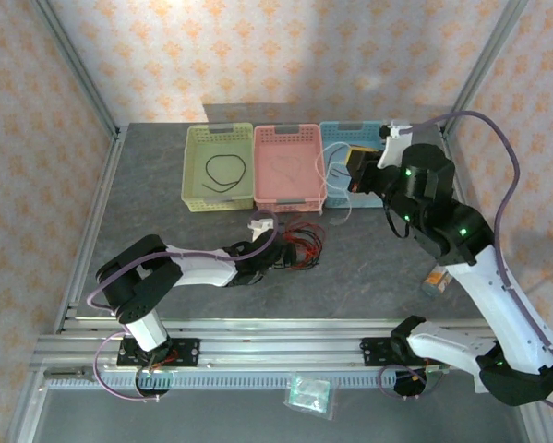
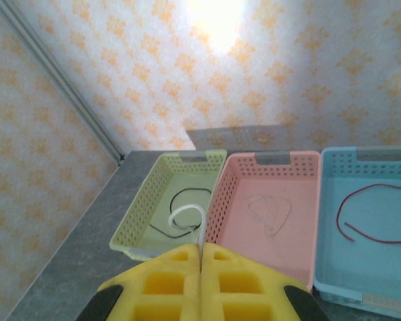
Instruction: Untangle the cables
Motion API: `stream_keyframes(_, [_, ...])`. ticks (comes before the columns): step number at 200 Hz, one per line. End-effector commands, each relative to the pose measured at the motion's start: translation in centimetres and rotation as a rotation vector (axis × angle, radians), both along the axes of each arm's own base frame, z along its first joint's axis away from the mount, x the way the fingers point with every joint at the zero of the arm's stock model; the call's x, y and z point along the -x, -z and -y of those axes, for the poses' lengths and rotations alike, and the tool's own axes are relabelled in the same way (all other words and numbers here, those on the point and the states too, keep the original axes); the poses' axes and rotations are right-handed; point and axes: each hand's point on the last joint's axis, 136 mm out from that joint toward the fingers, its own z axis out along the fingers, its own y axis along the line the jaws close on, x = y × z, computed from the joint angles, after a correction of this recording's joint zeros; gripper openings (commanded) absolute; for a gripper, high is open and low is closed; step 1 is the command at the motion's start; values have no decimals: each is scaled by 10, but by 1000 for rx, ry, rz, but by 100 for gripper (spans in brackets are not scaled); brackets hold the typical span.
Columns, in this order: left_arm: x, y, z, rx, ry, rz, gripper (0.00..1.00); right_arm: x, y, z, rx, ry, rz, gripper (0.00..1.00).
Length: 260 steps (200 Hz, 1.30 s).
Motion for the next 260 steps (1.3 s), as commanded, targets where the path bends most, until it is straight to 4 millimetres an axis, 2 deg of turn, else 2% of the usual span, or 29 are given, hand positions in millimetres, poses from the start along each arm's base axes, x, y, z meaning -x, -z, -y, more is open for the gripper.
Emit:
stream_keyframes(1, [10, 17, -27, -85, -51, -43, 87, 5, -50, 20, -45, 73, 138, 0])
stream_keyframes(33, [9, 14, -25, -78, -50, -38, 87, 2, -70, 24, -30, 100, 188, 0])
stream_keyframes(52, [8, 3, -24, -71, -52, -25, 87, -8, -69, 25, -14, 137, 178, 0])
stream_keyframes(76, [4, -28, -21, -64, -51, 26, 90, -24, -57, 24, -1, 190, 152, 0])
stream_keyframes(106, [2, -68, -27, -70, -69, 98, 90, -45, -39, 12, 9, 200, 128, 0])
stream_keyframes(120, [5, -81, -34, -56, -76, 125, 90, -52, -33, 9, 1, 210, 121, 0])
stream_keyframes(126, [6, -87, -37, -52, -80, 138, 90, -62, -22, 3, 11, 215, 98, 0])
stream_keyframes(168, [8, -134, -70, -48, -136, 270, 90, -88, 9, -13, -14, 230, 60, 0])
stream_keyframes(188, [-1, -157, -76, 8, -150, 312, 90, -101, 21, -22, -3, 227, 38, 0])
stream_keyframes(215, [-16, -185, -68, 145, -92, 353, 92, -120, 33, -33, 10, 212, 11, 0])
stream_keyframes(236, [-29, -201, -65, 210, -65, 373, 93, -136, 39, -40, -25, 178, -14, 0])
stream_keyframes(260, [-46, -214, -62, 281, -58, 385, 93, -157, 54, -46, -41, 174, -63, 0])
